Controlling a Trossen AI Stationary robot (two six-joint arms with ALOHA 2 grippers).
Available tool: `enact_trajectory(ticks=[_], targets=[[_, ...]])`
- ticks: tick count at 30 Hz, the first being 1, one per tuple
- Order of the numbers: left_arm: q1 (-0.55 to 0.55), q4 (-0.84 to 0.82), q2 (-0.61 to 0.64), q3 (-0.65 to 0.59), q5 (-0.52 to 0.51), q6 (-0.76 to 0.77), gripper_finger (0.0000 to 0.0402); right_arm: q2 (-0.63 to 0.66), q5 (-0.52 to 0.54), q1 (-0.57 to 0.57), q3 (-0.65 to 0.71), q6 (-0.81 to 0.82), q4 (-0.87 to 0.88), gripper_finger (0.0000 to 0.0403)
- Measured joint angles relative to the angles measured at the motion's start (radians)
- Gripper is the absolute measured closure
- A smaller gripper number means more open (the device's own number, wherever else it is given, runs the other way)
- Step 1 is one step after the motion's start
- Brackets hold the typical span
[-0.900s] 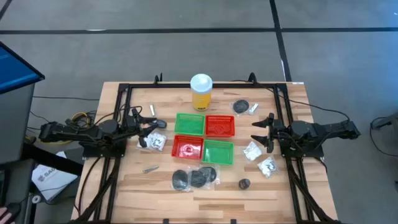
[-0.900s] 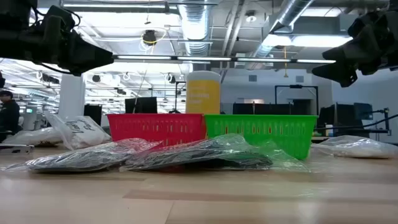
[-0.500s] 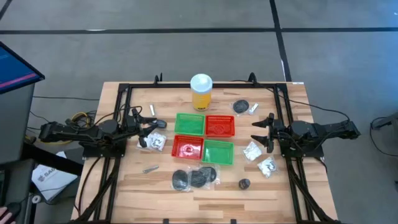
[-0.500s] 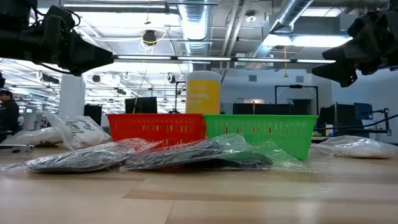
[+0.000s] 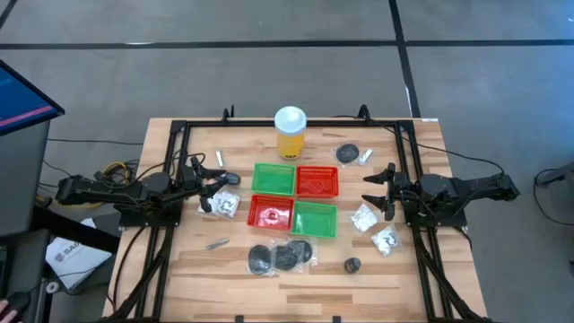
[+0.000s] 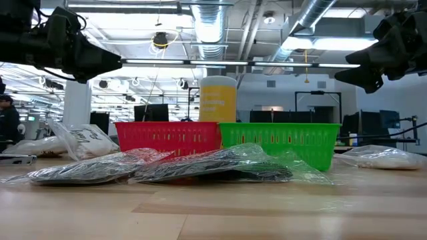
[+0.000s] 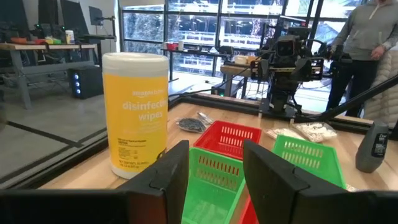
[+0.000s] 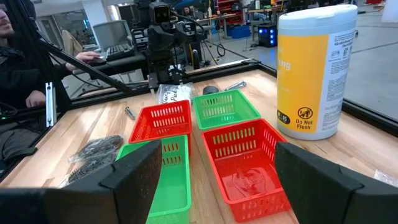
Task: Pick & Place Travel size toiletries
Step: Put the cotton pack into the right red bin
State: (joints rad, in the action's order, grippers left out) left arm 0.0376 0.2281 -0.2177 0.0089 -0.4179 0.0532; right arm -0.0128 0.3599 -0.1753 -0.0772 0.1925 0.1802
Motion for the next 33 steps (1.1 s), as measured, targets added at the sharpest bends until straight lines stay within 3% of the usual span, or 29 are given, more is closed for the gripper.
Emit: enact_trajectory(ticks=[3, 9, 19, 27, 33], targets=[[-0.002, -0.051, -0.042, 0.029, -0.001, -0.007, 0.0262, 0.000, 0.000, 0.000, 0.000, 0.000, 0.000, 0.0107], [-0.049, -0.253, -0.219, 0.145, -0.044, 0.151, 0.0262, 0.000, 0.000, 0.000, 0.000, 0.000, 0.000, 0.0107], [-0.103, -0.487, -0.516, 0.307, 0.053, 0.380, 0.0262, 0.000, 0.000, 0.000, 0.000, 0.000, 0.000, 0.0107], [-0.140, -0.725, -0.588, 0.409, 0.123, 0.544, 0.0262, 0.000, 0.000, 0.000, 0.000, 0.000, 0.000, 0.0107], [-0.169, -0.795, -0.591, 0.412, 0.210, 0.633, 0.0262, 0.000, 0.000, 0.000, 0.000, 0.000, 0.000, 0.0107]])
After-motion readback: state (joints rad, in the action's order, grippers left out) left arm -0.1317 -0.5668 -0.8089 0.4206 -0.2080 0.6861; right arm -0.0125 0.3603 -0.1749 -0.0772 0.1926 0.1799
